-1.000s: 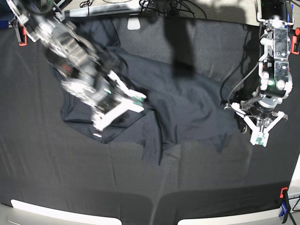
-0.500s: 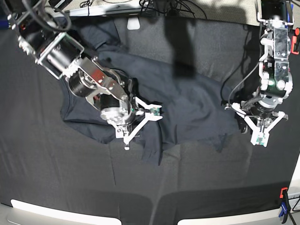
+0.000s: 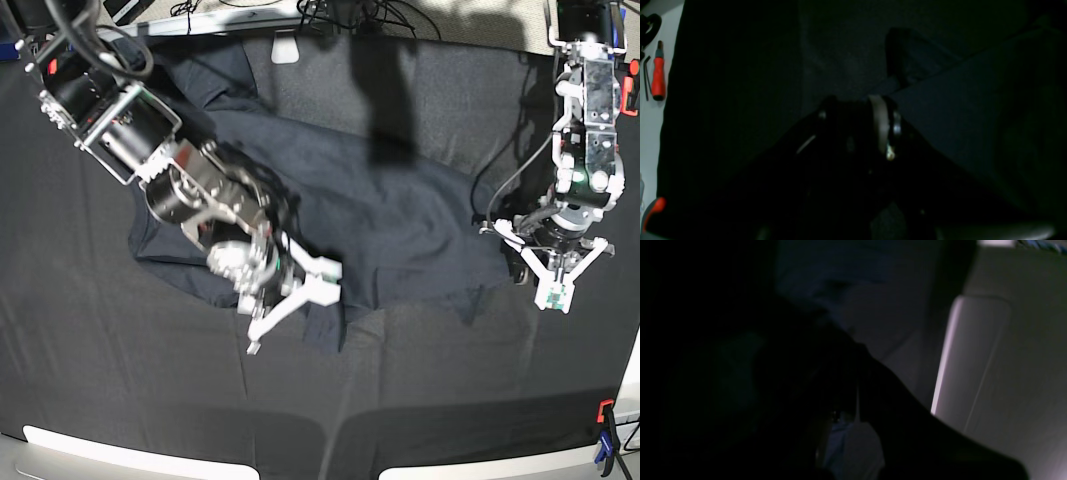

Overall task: Layout the t-shirt on the table in an organized manner, then fold the t-shirt properly
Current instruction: 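Grasp the shirt body with the right gripper and drag it outward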

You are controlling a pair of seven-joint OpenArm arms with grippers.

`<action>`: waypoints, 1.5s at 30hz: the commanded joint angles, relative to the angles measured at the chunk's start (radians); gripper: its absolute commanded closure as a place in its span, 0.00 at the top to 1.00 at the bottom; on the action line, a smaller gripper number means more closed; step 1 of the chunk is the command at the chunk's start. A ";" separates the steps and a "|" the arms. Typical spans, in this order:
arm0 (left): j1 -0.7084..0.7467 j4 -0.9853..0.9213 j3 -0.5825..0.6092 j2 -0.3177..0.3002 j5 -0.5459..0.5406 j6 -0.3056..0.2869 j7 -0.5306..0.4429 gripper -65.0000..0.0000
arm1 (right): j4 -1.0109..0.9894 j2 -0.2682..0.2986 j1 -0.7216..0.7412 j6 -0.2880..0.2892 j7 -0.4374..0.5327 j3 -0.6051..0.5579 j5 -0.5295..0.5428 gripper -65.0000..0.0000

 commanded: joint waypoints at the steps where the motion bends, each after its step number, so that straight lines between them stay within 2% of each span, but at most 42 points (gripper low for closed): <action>1: -0.016 0.020 -0.005 -0.009 0.003 0.008 -0.026 0.22 | 0.007 0.006 0.037 -0.024 0.005 0.053 -0.021 0.00; 5: -0.016 0.020 -0.005 -0.008 0.002 0.008 -0.026 0.22 | -0.074 0.006 0.075 -0.024 0.034 0.255 0.010 0.00; 10: -0.016 0.020 -0.005 -0.008 0.002 0.008 -0.024 0.22 | -0.276 0.006 0.193 -0.023 0.156 0.446 0.111 0.00; 19: -0.016 0.020 -0.005 -0.008 0.002 0.008 -0.023 0.22 | -0.625 -0.008 0.373 -0.026 0.359 0.470 0.109 0.00; 20: -0.016 0.020 -0.005 -0.009 0.003 0.007 -0.023 0.22 | -0.645 -0.012 0.383 -0.040 0.361 0.470 0.102 0.00; 23: -0.016 0.020 -0.005 -0.008 0.002 0.008 -0.015 0.22 | -0.690 -0.019 0.416 -0.200 0.359 0.470 0.075 0.00; 25: -0.010 0.020 -0.005 -0.009 0.003 0.008 -0.015 0.22 | -0.718 -0.015 0.450 -0.254 0.352 0.470 0.076 0.00; 31: 0.009 0.020 -0.005 -0.009 0.003 0.007 -0.015 0.22 | -0.767 -0.002 0.512 -0.273 0.282 0.470 0.063 0.00; 35: 0.014 0.020 -0.005 -0.009 0.002 0.007 -0.015 0.22 | -0.767 0.008 0.509 -0.320 0.235 0.470 0.023 0.00; 42: 0.013 0.020 -0.005 -0.009 -0.008 0.007 -0.016 0.22 | -0.767 0.085 0.503 -0.322 0.224 0.470 0.032 0.00; 43: 0.013 0.020 -0.005 -0.009 -0.024 0.007 -0.018 0.22 | -0.767 0.097 0.503 -0.322 0.219 0.470 0.031 0.01; 45: 0.013 0.020 -0.005 -0.008 -0.060 0.006 -0.024 0.22 | -0.767 0.121 0.503 -0.322 0.183 0.470 0.031 0.12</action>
